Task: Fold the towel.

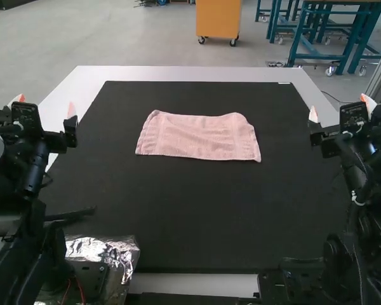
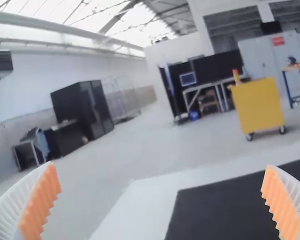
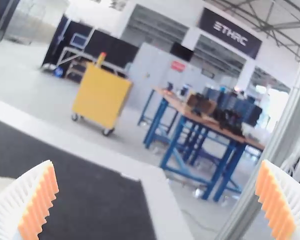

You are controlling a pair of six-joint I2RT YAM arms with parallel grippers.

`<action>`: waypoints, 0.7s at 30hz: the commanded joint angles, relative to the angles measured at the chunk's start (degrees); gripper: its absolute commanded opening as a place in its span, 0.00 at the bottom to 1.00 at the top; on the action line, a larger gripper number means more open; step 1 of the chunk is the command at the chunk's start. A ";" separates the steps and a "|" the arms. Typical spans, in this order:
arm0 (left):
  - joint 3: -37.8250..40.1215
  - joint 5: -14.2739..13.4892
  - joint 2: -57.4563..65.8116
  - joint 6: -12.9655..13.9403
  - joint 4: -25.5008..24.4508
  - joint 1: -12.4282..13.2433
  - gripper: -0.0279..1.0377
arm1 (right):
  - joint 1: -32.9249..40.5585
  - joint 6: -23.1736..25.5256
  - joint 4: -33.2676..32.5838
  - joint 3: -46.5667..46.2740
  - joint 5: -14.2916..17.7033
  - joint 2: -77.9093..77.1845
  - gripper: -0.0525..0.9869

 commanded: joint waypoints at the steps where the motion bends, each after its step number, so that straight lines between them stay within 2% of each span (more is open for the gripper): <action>1: 8.38 -0.99 9.62 -0.15 0.32 -0.24 0.93 | -1.08 8.67 0.49 11.21 0.03 14.20 0.93; 3: 12.86 -0.20 19.73 -3.05 -0.29 -0.33 0.93 | -1.17 12.45 -2.32 17.89 -0.49 24.13 0.93; 6: 20.68 -0.73 36.61 -6.57 -3.28 -0.77 0.93 | -1.43 17.63 -8.74 27.21 -2.78 36.96 0.93; 8: 25.69 -1.17 46.36 -6.92 -6.36 -1.03 0.93 | -1.79 20.71 -12.43 31.87 -4.36 43.64 0.92; 11: 30.88 -0.82 57.08 -7.09 -9.17 -1.47 0.92 | -2.14 23.17 -16.56 36.79 -4.89 52.43 0.92; 12: 32.11 -0.55 59.90 -7.09 -9.87 -1.91 0.92 | -2.23 23.52 -17.97 37.67 -6.30 54.72 0.92; 16: 36.59 -0.03 69.74 -10.08 -14.80 -4.55 0.92 | -2.23 23.96 -21.66 39.25 -10.07 61.84 0.92; 19: 39.75 1.03 74.22 -10.26 -19.54 -6.40 0.92 | -2.14 23.96 -22.10 38.55 -10.34 64.30 0.92; 21: 42.04 1.20 75.81 -11.93 -20.69 -7.54 0.93 | -2.31 24.05 -22.54 38.02 -10.87 66.14 0.92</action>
